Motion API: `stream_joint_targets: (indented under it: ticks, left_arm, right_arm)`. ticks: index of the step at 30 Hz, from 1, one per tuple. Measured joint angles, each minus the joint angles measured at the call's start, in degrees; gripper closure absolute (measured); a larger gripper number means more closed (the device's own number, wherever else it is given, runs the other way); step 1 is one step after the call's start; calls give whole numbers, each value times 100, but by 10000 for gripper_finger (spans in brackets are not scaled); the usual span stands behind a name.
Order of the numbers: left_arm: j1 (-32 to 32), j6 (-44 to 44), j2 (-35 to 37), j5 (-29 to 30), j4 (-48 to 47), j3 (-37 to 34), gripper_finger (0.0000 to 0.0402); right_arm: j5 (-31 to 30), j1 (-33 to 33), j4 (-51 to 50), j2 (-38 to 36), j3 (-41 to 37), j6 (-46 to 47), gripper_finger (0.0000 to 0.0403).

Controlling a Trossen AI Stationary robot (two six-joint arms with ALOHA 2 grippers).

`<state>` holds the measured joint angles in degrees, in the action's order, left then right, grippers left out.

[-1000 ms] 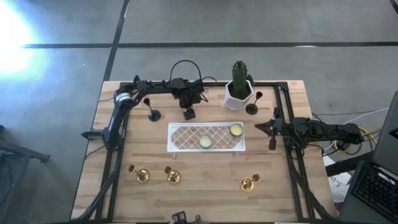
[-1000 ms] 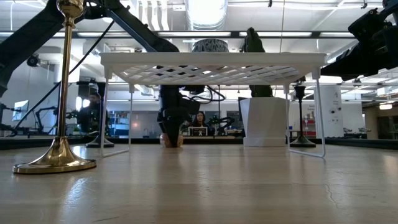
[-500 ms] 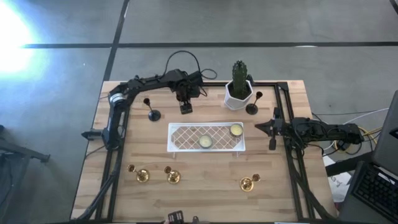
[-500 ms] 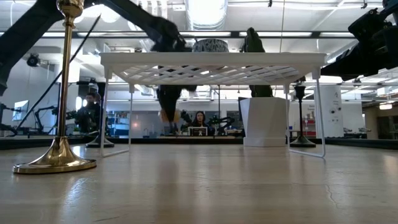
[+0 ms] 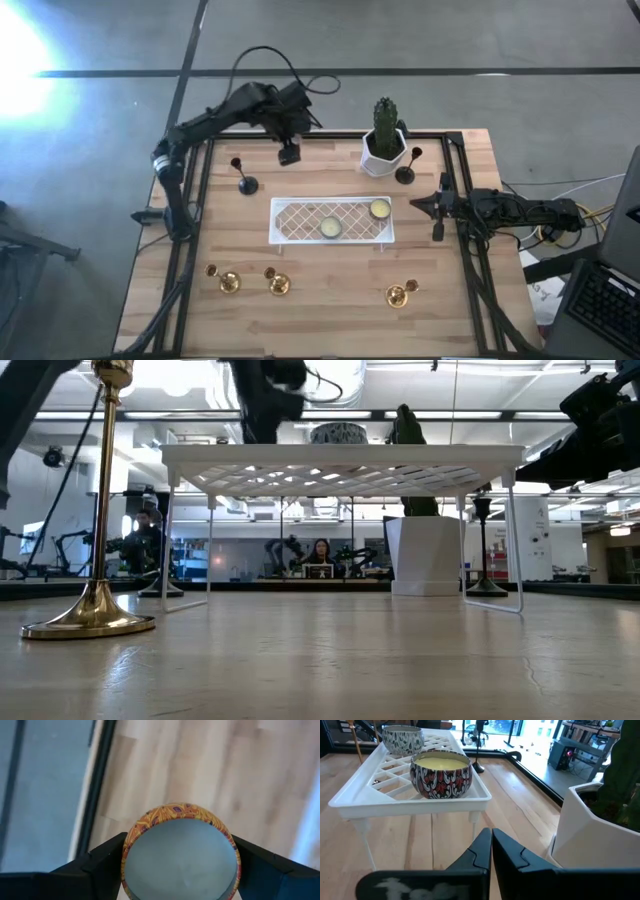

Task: Pick & Place candle stick holders
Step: Put the orange scented candle on the shelf

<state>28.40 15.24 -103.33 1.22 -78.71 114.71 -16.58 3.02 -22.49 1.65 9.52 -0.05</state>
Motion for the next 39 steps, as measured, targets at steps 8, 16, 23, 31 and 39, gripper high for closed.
stream_joint_targets:
  ticks: [8,16,23,31,39]
  left_arm:
    - [-497,-356,482,-133,-880,-67,101]
    - [-1101,-632,527,-508,-1020,-73,101]
    - [-1592,-917,524,-629,-745,-537,101]
    - [-2190,-1414,823,-215,-310,-1613,101]
    - [-2402,-1800,1051,152,204,-2424,101]
  right_arm:
    - [0,-1,1,0,0,0,394]
    - [0,1,-1,0,0,0,394]
    - [0,-1,-1,0,0,0,394]
    - [0,0,-1,0,0,0,394]
    - [-2,-1,1,-1,0,1,394]
